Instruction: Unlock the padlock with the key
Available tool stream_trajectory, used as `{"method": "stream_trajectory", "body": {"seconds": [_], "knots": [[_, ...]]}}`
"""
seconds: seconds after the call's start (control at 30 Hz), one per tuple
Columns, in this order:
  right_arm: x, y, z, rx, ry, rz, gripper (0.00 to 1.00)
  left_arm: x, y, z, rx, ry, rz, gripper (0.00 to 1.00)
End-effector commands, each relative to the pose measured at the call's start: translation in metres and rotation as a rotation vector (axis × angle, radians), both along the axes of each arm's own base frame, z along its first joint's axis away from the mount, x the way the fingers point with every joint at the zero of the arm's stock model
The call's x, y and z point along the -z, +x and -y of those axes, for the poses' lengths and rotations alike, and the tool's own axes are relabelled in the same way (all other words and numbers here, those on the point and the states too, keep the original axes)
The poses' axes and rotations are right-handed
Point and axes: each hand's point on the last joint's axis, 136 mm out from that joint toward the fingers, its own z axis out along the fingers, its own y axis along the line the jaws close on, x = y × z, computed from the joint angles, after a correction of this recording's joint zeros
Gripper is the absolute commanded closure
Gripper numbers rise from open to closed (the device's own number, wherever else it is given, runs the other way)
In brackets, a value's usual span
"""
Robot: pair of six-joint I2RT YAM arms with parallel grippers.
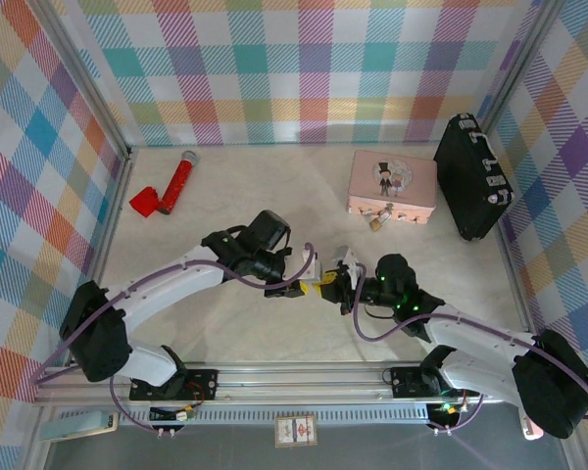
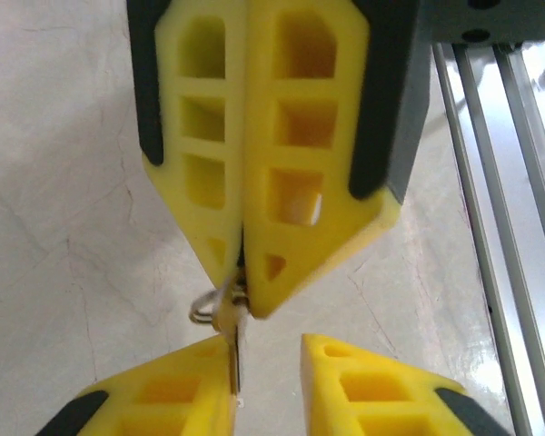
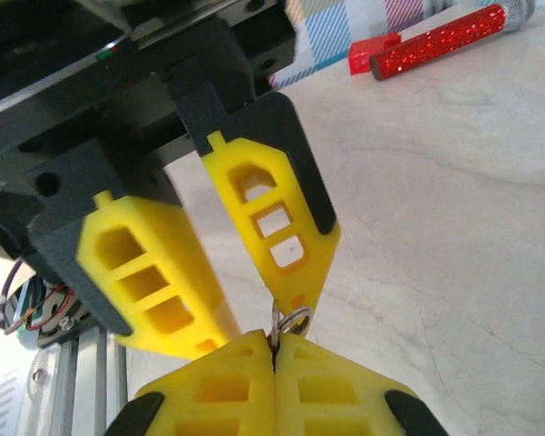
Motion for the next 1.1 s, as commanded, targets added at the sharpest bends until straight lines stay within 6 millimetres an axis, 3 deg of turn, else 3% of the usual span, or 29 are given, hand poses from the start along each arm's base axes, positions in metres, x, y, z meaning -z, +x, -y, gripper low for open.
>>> {"method": "stream_trajectory", "body": {"seconds": [0.0, 0.17, 0.37, 0.57, 0.77, 1.07], "knots": [[-0.017, 0.015, 0.009, 0.095, 0.099, -0.005, 1.0, -0.03, 0.007, 0.002, -0.059, -0.183, -0.002, 0.73], [-0.035, 0.018, 0.012, 0.117, 0.217, -0.014, 1.0, -0.07, 0.032, -0.011, -0.226, -0.487, 0.034, 0.76], [-0.065, 0.013, 0.009, 0.066, 0.356, 0.022, 1.0, -0.1, 0.015, -0.014, -0.199, -0.73, 0.026, 0.75], [-0.086, 0.005, 0.003, -0.01, 0.413, 0.078, 1.0, -0.111, 0.011, -0.013, -0.169, -0.828, -0.009, 0.73], [-0.092, -0.004, 0.004, -0.043, 0.426, 0.108, 1.0, -0.115, 0.018, -0.015, -0.182, -0.862, -0.045, 0.67], [-0.102, -0.009, 0.007, -0.054, 0.441, 0.134, 1.0, -0.114, 0.006, -0.007, -0.084, -0.846, -0.135, 0.71]]}}
